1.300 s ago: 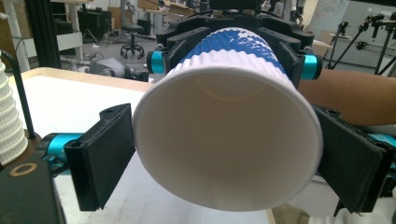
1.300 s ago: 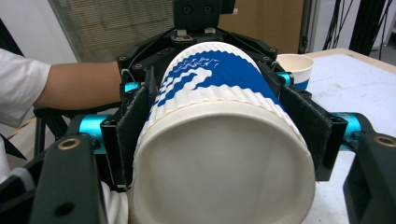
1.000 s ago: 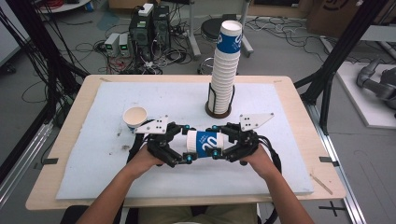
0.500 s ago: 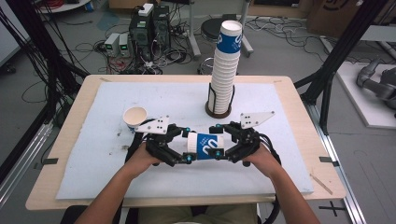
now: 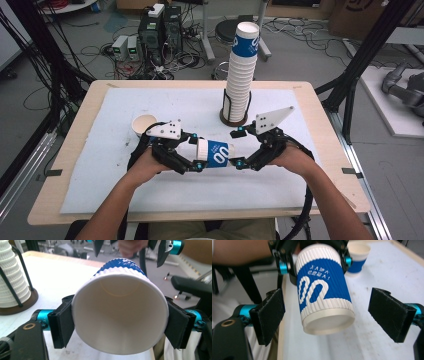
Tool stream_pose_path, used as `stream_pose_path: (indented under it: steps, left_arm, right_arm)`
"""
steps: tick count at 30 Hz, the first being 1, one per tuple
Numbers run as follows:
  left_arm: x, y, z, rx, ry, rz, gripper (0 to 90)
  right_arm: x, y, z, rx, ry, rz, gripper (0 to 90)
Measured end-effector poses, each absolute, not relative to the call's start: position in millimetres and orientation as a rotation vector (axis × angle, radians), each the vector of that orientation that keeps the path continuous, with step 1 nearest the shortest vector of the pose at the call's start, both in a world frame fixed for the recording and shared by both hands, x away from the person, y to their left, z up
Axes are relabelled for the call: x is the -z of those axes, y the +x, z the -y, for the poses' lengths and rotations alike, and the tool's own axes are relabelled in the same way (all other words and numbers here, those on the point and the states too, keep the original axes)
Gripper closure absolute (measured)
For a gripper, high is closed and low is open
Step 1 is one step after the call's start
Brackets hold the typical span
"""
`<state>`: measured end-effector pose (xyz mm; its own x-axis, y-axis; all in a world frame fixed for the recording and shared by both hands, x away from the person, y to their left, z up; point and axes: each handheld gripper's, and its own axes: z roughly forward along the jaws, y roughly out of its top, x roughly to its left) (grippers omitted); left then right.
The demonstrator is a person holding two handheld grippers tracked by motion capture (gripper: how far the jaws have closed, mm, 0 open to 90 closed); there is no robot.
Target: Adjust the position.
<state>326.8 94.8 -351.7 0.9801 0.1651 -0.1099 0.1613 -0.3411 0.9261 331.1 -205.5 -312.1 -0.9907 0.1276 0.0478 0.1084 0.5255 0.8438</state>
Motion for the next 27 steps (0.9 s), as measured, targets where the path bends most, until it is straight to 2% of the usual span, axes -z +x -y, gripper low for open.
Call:
stream_pose_path:
  steps: [6,20,27]
  left_arm:
    - [349,325,-90,-0.01,1.969,-0.232,21.4]
    - [351,323,-84,0.016,2.031,-0.204,21.2]
    - [352,321,-81,0.026,2.043,-0.184,21.2]
  right_arm:
    - [308,336,188,-1.31,0.118,-2.829,14.3]
    - [324,340,161,-1.146,0.008,-2.97,14.6]
    - [329,340,158,-1.087,-0.04,-3.019,27.0]
